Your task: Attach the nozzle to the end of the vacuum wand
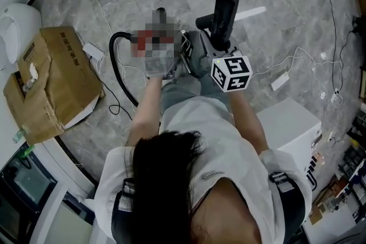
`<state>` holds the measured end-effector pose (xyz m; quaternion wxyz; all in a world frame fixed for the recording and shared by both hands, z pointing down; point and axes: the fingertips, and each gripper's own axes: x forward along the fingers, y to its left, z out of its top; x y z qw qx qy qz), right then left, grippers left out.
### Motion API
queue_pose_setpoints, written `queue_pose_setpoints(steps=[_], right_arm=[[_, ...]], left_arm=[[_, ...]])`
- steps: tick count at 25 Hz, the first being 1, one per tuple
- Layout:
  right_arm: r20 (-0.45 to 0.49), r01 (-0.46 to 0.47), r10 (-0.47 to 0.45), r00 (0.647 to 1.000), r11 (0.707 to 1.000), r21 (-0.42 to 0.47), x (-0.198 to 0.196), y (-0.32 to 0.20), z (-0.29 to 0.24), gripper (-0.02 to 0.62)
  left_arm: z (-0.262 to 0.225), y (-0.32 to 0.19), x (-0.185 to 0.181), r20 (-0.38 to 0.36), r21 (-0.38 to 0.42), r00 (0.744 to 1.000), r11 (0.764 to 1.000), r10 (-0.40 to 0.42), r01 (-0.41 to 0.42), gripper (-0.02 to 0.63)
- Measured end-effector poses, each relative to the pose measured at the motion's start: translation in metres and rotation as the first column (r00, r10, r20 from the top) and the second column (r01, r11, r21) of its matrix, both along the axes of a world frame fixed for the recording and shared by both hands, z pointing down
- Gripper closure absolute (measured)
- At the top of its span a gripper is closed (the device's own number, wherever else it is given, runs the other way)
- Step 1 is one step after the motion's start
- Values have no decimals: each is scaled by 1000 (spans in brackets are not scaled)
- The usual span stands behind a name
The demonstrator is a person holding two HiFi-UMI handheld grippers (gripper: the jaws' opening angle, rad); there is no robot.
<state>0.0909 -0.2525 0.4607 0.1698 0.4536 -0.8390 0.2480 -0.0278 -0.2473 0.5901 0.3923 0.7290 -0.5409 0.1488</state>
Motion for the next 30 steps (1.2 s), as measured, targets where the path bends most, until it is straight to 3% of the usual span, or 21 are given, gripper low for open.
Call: queue_pose_setpoints(steps=[7, 14, 26, 30], right_arm=[[31, -25, 26, 999, 999, -40, 1, -7, 7, 489], [-11, -19, 18, 1000, 999, -50, 11, -8, 18, 489], [-30, 0, -2, 1000, 997, -73, 11, -3, 27, 489], [-28, 13, -16, 999, 997, -76, 9, -4, 28, 489]], left_arm=[[20, -13, -1, -6, -9, 1000, 1000, -30, 30, 276], [32, -29, 9, 4, 18, 1000, 1000, 5, -5, 275], [44, -47, -8, 16, 20, 995, 995, -96, 96, 276], [43, -48, -8, 43, 30, 997, 998, -59, 58, 276]])
